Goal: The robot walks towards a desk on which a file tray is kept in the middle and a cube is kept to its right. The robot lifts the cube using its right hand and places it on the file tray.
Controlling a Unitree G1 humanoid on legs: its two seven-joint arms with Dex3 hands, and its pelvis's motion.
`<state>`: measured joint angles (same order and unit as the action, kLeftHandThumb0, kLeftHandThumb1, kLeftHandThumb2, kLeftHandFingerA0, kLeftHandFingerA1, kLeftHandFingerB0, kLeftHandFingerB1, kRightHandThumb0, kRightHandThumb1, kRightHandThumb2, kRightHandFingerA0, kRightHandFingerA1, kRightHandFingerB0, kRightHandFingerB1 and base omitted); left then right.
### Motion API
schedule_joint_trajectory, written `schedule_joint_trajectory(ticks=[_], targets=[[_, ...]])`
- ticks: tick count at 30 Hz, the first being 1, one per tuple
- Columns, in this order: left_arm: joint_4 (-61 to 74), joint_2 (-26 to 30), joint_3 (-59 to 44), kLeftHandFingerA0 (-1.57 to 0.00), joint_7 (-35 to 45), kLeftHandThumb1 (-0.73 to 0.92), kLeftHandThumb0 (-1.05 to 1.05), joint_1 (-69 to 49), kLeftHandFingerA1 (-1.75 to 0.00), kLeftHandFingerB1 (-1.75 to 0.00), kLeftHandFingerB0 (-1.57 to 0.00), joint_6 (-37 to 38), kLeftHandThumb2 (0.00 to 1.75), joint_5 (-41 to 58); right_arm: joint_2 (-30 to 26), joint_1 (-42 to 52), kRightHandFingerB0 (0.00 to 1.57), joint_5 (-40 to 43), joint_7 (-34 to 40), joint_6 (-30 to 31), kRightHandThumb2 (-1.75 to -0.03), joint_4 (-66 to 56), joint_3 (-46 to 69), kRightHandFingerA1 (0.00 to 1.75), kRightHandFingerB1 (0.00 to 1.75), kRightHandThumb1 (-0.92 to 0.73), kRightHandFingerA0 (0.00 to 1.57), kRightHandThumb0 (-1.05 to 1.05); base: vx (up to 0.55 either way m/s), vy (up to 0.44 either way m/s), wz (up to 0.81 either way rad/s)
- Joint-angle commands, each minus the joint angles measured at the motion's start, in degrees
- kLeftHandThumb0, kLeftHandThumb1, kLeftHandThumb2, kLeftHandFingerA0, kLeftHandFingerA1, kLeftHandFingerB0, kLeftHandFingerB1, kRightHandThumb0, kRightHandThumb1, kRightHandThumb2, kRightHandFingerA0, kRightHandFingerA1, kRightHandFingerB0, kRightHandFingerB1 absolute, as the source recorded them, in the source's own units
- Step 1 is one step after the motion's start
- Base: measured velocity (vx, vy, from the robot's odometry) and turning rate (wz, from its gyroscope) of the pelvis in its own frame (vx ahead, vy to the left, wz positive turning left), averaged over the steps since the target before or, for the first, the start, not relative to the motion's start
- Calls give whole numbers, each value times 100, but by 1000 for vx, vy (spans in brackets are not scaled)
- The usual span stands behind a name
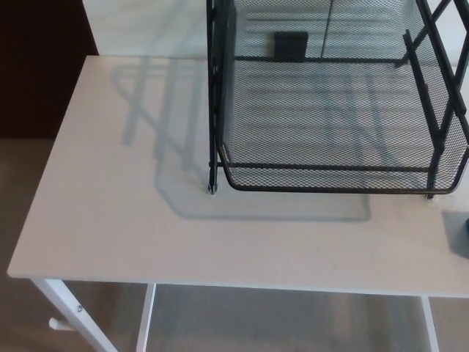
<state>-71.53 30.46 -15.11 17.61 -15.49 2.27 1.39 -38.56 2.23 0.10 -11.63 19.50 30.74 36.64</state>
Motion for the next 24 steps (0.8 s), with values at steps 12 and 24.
schedule_joint_trajectory(ticks=[12, 24], targets=[[-88, 203, -53, -14, -84, 84, -100, 33, -82, -65, 0, 323, 65, -41, -1139, -1629, 1, -997, -1057, -1267, -80, -1812, -2960, 35, 18, -39, 2, -65, 0, 0, 0], [-4, 210, -88, -25, -58, 63, -97, -71, -74, -49, -1, 389, 115, 3, -1411, -1660, 0, -1451, -1663, -1523, -83, -1854, -4560, 23, 14, -44, 0, -72, 0, 0, 0]])
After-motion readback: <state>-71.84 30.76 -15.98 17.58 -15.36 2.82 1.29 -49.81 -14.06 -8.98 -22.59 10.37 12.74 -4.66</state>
